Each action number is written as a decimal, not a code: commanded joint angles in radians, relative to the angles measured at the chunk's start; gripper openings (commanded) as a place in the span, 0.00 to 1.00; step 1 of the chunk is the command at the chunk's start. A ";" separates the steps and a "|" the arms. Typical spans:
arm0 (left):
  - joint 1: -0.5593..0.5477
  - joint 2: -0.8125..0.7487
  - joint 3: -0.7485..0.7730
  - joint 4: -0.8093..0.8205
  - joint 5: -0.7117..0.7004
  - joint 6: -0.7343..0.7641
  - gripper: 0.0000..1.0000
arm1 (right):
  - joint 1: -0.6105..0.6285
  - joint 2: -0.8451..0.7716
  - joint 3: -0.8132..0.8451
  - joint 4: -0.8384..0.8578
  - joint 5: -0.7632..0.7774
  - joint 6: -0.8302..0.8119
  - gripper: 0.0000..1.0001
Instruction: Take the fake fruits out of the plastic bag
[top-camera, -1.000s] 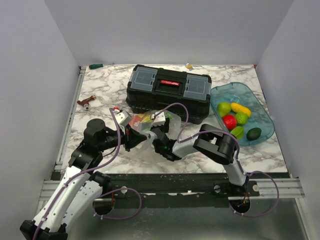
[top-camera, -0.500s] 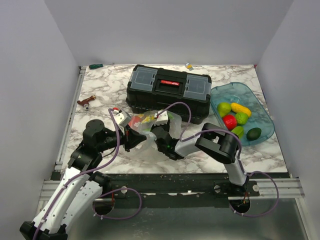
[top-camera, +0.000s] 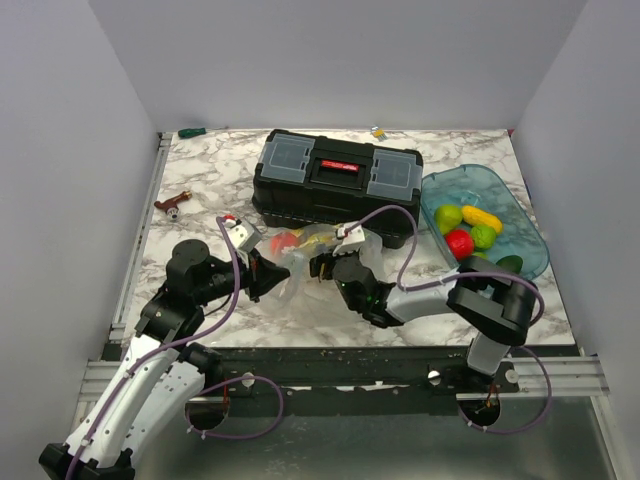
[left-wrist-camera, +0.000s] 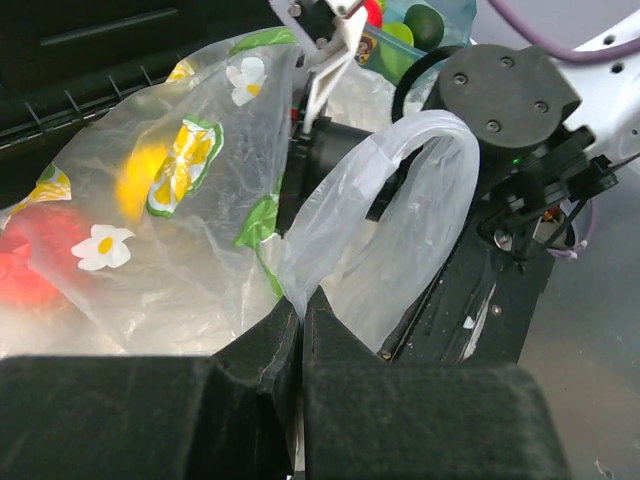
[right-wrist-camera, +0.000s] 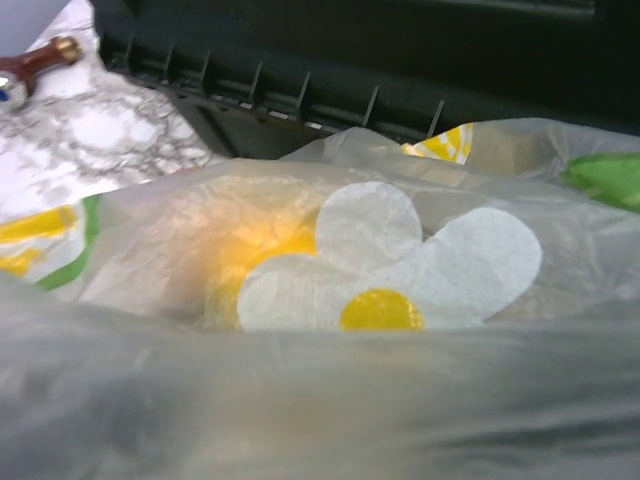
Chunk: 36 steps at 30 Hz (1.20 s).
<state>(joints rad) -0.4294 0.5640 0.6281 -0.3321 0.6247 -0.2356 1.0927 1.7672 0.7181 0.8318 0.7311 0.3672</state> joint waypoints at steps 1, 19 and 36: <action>0.000 -0.004 0.017 -0.007 -0.036 0.012 0.00 | -0.002 -0.107 -0.066 -0.086 -0.154 0.085 0.26; 0.003 0.003 0.017 -0.001 -0.021 0.007 0.00 | -0.002 -0.529 -0.189 -0.307 -0.376 0.174 0.25; 0.003 0.004 0.017 -0.008 -0.048 0.007 0.00 | -0.002 -0.669 -0.209 -0.208 -0.577 0.180 0.24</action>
<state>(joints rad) -0.4294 0.5781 0.6281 -0.3382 0.6098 -0.2356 1.0927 1.1156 0.5133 0.5381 0.2962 0.5674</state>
